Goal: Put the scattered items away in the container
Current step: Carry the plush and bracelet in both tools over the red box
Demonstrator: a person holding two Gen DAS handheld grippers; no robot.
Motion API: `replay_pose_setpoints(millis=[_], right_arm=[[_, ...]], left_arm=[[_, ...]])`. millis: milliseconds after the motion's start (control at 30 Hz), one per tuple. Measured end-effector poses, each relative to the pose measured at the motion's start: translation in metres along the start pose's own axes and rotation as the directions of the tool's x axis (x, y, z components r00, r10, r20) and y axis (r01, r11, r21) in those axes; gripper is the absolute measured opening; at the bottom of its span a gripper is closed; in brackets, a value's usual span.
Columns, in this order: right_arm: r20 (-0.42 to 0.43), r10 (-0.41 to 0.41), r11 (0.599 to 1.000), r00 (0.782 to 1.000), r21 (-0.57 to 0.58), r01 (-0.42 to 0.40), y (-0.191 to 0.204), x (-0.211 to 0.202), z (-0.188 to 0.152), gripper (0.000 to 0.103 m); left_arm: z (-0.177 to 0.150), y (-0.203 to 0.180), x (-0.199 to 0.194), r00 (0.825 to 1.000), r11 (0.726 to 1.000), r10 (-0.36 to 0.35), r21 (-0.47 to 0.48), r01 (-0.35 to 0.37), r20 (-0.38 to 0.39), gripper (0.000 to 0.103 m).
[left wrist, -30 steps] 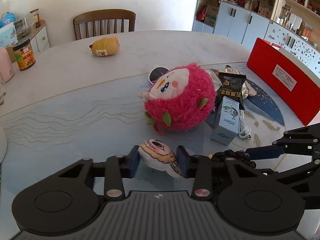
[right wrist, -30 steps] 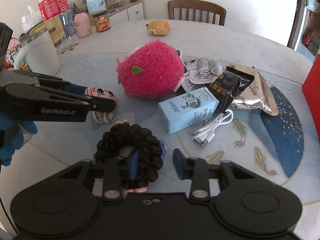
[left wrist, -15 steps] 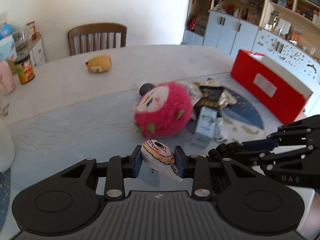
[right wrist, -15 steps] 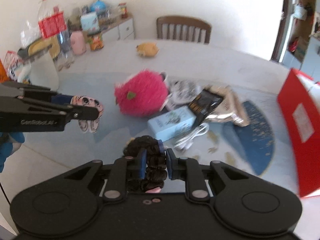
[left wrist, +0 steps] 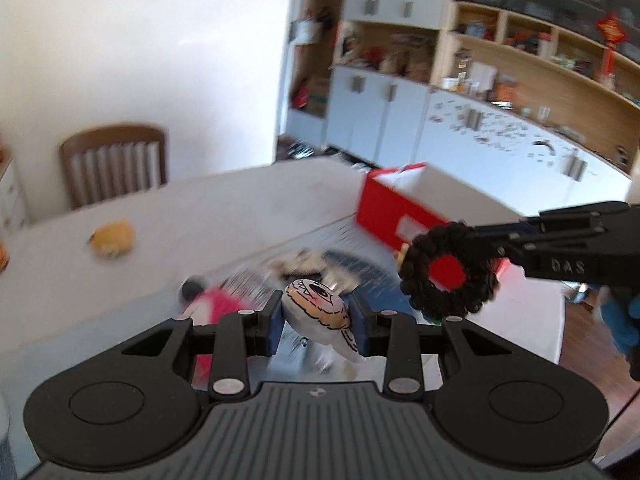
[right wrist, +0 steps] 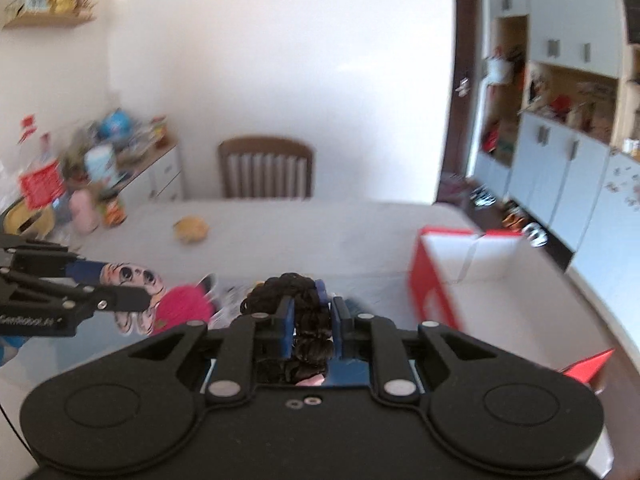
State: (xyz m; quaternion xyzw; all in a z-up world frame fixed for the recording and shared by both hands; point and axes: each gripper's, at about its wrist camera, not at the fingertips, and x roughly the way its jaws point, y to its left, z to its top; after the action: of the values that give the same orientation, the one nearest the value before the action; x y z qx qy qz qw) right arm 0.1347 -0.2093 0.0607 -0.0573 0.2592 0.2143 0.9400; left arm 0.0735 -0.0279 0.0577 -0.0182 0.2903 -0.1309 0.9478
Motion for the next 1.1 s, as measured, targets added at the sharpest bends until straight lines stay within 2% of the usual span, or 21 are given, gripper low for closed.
replay_pose_setpoints(millis=[233, 567, 867, 967, 1100], right_arm=[[0.048, -0.087, 0.996, 0.995, 0.027, 0.086, -0.065, -0.008, 0.011, 0.103], [0.025, -0.145, 0.989, 0.989, 0.023, 0.145, -0.154, 0.012, 0.012, 0.103], [-0.067, -0.128, 0.992, 0.99, 0.014, 0.129, -0.219, 0.058, -0.01, 0.103], [-0.105, -0.118, 0.993, 0.987, 0.007, 0.119, -0.23, 0.073, -0.018, 0.103], [-0.162, -0.09, 0.996, 0.983, -0.005, 0.09, -0.24, 0.09, -0.031, 0.103]], left_arm=[[0.048, -0.051, 0.027, 0.994, 0.99, -0.098, 0.11, 0.093, 0.043, 0.033], [0.104, -0.128, 0.116, 0.988, 0.97, -0.153, 0.196, 0.143, 0.036, 0.033], [0.118, -0.186, 0.216, 0.988, 0.962, -0.134, 0.232, 0.147, -0.071, 0.033], [0.112, -0.196, 0.244, 0.987, 0.961, -0.111, 0.239, 0.136, -0.117, 0.033], [0.108, -0.21, 0.282, 0.977, 0.958, -0.096, 0.249, 0.143, -0.192, 0.033]])
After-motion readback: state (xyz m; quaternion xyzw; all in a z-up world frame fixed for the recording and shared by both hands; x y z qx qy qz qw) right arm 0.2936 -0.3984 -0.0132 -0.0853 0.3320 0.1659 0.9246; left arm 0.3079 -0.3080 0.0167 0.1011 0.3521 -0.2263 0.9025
